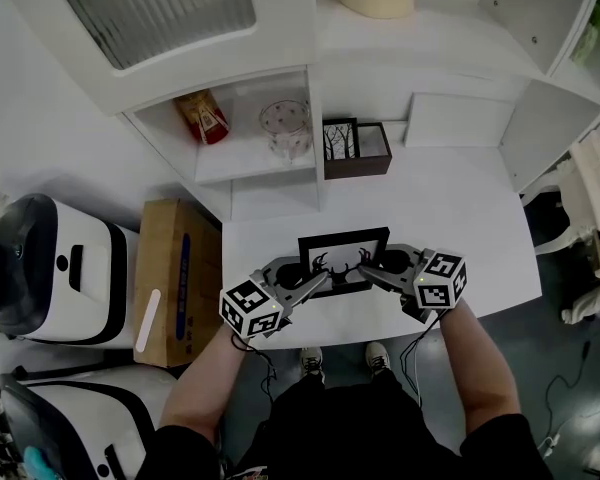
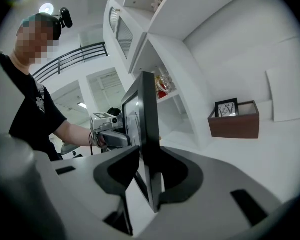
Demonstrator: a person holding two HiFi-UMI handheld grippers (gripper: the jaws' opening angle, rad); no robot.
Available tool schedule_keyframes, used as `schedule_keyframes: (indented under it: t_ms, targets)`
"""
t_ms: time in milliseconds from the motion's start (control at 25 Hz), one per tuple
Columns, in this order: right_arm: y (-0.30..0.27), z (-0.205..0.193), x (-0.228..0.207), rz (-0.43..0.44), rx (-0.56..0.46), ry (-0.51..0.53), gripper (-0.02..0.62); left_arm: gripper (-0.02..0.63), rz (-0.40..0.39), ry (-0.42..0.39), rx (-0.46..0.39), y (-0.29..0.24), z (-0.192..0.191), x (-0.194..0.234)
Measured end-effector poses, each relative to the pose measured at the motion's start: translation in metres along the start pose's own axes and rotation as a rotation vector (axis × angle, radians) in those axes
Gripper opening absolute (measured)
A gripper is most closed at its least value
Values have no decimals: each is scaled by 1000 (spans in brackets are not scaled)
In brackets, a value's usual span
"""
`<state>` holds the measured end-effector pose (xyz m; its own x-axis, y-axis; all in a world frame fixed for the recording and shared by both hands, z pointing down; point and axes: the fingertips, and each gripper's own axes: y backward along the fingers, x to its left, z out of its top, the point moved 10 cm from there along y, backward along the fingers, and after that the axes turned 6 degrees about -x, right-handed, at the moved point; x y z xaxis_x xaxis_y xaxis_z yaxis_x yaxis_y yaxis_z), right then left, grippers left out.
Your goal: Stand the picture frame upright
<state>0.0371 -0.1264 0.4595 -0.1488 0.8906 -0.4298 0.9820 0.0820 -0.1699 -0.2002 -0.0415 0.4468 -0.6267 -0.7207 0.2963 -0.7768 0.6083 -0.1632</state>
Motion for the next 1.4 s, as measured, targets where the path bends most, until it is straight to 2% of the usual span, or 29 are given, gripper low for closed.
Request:
schedule_keyframes:
  t_ms: [1000, 1400]
  targets:
    - [-81, 3, -76, -80, 168, 66, 114, 135, 203, -29, 56, -10, -27, 103]
    - [-103, 3, -100, -111, 186, 83, 117, 146, 262, -33, 63, -16, -32, 131]
